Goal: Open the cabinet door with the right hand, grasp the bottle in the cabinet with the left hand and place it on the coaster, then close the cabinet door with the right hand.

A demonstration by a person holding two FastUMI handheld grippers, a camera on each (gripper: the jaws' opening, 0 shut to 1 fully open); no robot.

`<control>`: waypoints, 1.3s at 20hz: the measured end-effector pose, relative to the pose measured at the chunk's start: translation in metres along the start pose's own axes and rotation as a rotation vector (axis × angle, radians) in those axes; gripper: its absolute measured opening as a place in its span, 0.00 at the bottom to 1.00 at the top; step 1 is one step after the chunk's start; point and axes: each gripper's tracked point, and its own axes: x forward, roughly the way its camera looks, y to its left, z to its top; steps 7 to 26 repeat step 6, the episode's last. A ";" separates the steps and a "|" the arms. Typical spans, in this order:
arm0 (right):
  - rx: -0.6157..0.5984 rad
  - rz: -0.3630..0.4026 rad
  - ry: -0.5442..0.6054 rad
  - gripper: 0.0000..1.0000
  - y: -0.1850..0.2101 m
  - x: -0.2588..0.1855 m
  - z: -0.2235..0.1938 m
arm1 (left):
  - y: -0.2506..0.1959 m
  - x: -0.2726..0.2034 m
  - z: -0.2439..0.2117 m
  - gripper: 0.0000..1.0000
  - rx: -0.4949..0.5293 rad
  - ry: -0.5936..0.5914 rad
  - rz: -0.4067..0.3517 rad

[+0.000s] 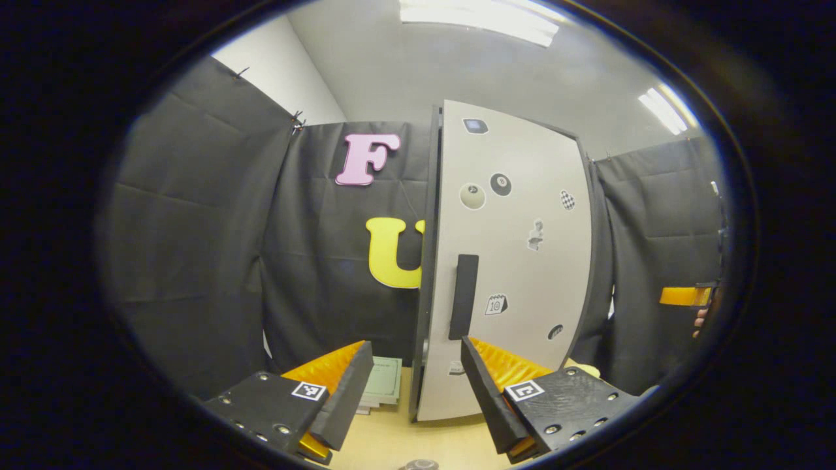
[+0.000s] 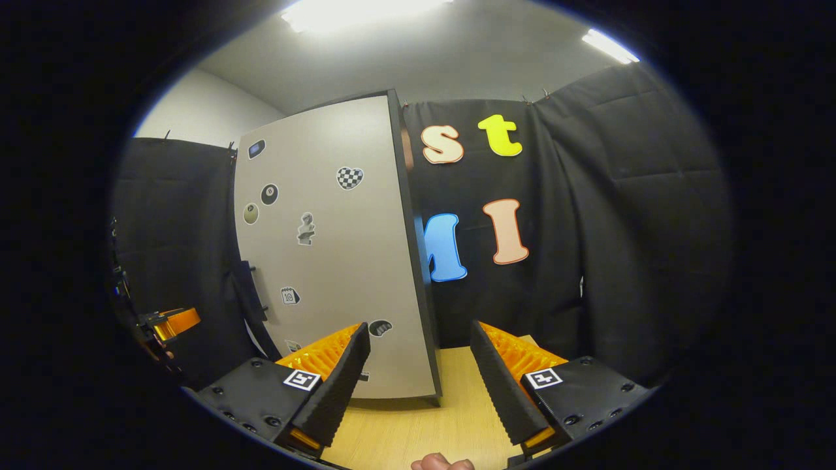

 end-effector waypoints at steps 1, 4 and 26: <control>-0.006 0.009 -0.003 0.98 -0.004 -0.002 0.000 | -0.001 -0.001 0.001 0.84 -0.007 -0.004 0.006; -0.031 0.039 -0.003 0.98 -0.016 -0.011 -0.003 | -0.002 -0.001 -0.001 0.82 -0.030 -0.003 0.037; -0.044 0.074 0.009 0.98 -0.023 -0.014 -0.010 | -0.001 -0.005 -0.003 0.82 -0.046 0.005 0.070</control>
